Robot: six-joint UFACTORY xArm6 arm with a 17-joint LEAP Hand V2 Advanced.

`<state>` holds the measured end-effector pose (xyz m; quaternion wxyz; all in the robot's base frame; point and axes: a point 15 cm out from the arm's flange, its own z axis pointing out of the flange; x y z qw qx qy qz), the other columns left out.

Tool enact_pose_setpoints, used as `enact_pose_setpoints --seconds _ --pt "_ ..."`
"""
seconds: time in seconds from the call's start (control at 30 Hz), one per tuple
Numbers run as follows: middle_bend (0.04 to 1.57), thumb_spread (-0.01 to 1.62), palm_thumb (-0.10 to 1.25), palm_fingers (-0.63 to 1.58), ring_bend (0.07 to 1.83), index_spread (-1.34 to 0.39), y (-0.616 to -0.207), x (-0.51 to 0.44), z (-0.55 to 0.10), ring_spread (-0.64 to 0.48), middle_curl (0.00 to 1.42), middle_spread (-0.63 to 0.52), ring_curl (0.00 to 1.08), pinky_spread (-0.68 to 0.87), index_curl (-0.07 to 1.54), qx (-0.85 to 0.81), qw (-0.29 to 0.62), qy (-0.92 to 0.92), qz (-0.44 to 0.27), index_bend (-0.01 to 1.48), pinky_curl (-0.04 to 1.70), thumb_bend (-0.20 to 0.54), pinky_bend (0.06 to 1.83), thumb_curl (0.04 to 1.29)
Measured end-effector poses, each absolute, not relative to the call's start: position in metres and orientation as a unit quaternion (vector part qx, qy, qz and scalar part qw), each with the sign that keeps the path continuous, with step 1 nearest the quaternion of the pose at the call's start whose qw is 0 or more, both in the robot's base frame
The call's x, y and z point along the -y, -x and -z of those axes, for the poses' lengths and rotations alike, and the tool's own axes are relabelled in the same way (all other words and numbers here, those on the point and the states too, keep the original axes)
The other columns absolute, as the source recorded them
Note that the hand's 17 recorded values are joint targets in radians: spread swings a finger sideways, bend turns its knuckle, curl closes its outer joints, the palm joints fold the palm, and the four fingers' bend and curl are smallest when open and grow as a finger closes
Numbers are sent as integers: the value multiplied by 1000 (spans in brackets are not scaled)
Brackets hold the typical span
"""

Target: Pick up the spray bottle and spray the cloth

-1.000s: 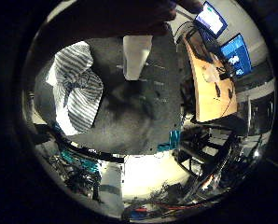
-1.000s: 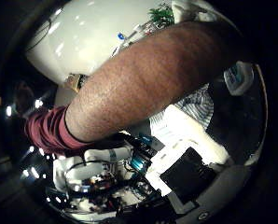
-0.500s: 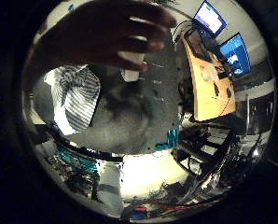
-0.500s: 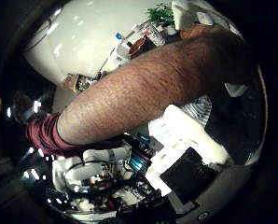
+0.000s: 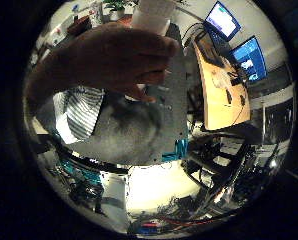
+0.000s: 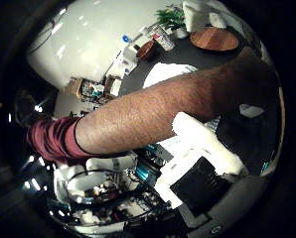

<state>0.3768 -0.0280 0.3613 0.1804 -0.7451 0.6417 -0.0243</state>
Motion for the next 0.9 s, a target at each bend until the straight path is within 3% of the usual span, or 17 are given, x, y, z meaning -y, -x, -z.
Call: enact_pose_setpoints --seconds 0.9 --pt "197 1176 754 291 175 -355 -363 6 -367 126 340 20 141 356 421 -631 178 755 7 366 266 -17 190 374"
